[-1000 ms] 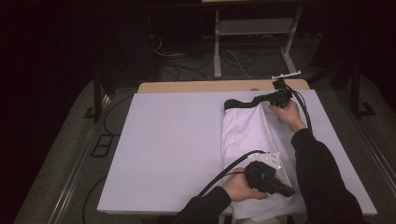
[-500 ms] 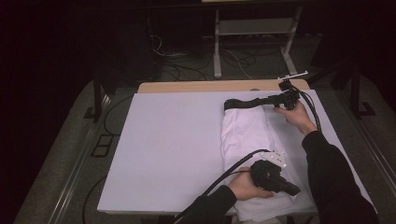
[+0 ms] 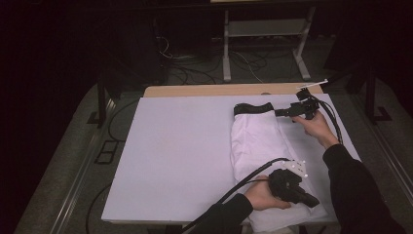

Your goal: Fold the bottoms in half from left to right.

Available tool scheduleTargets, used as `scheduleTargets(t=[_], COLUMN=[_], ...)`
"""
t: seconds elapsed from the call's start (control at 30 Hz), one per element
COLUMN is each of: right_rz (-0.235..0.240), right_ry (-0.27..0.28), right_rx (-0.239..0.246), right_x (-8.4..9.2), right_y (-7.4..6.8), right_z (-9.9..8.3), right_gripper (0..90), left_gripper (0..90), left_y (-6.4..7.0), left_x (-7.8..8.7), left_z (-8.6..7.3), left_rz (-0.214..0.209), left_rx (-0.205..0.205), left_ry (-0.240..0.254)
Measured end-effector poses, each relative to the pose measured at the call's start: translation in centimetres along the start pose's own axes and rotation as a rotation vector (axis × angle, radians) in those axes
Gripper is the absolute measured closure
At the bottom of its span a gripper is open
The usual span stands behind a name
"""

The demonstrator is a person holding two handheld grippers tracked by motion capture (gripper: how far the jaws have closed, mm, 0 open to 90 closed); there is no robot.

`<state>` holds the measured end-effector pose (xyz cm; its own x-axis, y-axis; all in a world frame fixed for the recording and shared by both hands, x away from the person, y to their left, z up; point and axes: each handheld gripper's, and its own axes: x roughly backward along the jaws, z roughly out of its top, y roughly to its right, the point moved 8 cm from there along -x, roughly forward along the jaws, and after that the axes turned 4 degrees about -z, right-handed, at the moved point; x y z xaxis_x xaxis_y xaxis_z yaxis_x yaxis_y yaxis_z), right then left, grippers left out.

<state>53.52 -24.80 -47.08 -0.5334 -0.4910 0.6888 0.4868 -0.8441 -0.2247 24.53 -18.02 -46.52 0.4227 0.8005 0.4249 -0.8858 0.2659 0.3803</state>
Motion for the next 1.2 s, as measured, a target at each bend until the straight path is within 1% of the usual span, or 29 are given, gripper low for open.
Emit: scheduleTargets(t=[0.23, 0.4, 0.47, 0.63, 0.83, 1.0, 1.1, 1.2], right_rz=[-0.006, -0.001, 0.001, 0.001, -0.007, -0.001, -0.002, -0.002], right_ry=[0.013, 0.028, 0.033, 0.045, 0.041, 0.036, 0.044, 0.04], right_rx=[0.007, 0.013, 0.018, 0.023, 0.044, 0.043, 0.04, 0.042], right_x=[0.6, 1.3, 1.5, 2.1, 2.3, 2.4, 2.6, 2.6], right_y=[-0.2, -0.5, -0.6, -0.7, -0.7, -0.7, -0.6, -0.5], right_z=[-0.4, -0.5, -0.5, -0.5, -0.7, -1.0, -1.0, -1.1], right_gripper=[0.0, 0.0, 0.0, 0.0, 0.0, 0.0, 0.0, 0.0], left_gripper=[88.6, 88.6, 88.6, 88.6, 88.6, 88.4, 88.2, 87.2], left_y=[-0.3, -0.5, -0.7, -0.9, -1.0, -1.3, -1.5, -1.5], left_x=[-0.5, -0.9, -1.1, -1.7, -2.4, -2.6, -2.7, -2.7], left_z=[-0.2, 0.0, -0.1, 0.0, 0.2, 0.1, 0.1, 0.2], left_rz=[0.001, 0.001, 0.001, 0.0, -0.006, -0.002, 0.001, -0.004], left_rx=[0.011, 0.015, 0.012, 0.013, 0.018, 0.024, 0.029, 0.039], left_ry=[-0.014, -0.024, -0.036, -0.043, -0.053, -0.057, -0.06, -0.05])
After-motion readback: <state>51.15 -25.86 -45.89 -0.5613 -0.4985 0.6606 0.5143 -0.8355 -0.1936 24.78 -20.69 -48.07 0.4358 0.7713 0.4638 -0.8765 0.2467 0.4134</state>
